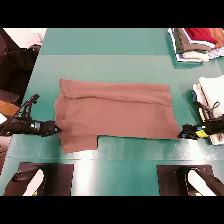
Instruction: Fold the shirts.
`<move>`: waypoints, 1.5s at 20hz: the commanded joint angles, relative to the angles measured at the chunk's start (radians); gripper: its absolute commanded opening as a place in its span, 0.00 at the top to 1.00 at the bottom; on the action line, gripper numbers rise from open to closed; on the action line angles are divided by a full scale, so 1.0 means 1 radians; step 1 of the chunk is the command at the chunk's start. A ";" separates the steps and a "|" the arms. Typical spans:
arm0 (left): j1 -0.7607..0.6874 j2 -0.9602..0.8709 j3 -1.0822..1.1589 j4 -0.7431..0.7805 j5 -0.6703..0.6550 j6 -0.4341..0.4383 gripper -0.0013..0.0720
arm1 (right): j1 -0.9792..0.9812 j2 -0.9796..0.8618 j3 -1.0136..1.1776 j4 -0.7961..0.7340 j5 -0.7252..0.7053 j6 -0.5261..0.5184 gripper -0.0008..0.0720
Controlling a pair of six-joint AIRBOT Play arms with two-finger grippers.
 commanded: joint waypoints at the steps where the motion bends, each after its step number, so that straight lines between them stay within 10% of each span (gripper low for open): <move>1: 0.000 0.138 0.001 0.032 -0.172 -0.087 0.95 | 0.004 0.182 0.021 -0.167 0.109 0.049 0.97; 7: 0.000 0.119 0.092 -0.051 -0.057 -0.080 0.95 | 0.005 0.262 0.093 -0.140 0.064 0.056 0.97; 19: -0.042 -0.513 0.413 -0.074 0.280 0.080 0.95 | 0.097 -0.401 0.535 0.054 -0.092 0.051 0.97; 28: -0.072 -0.650 0.451 -0.074 0.530 0.084 0.92 | 0.128 -0.654 0.735 0.173 -0.186 0.063 0.97; 30: -0.072 -0.650 0.469 -0.074 0.525 0.082 0.29 | 0.112 -0.690 0.790 0.275 -0.216 0.061 0.85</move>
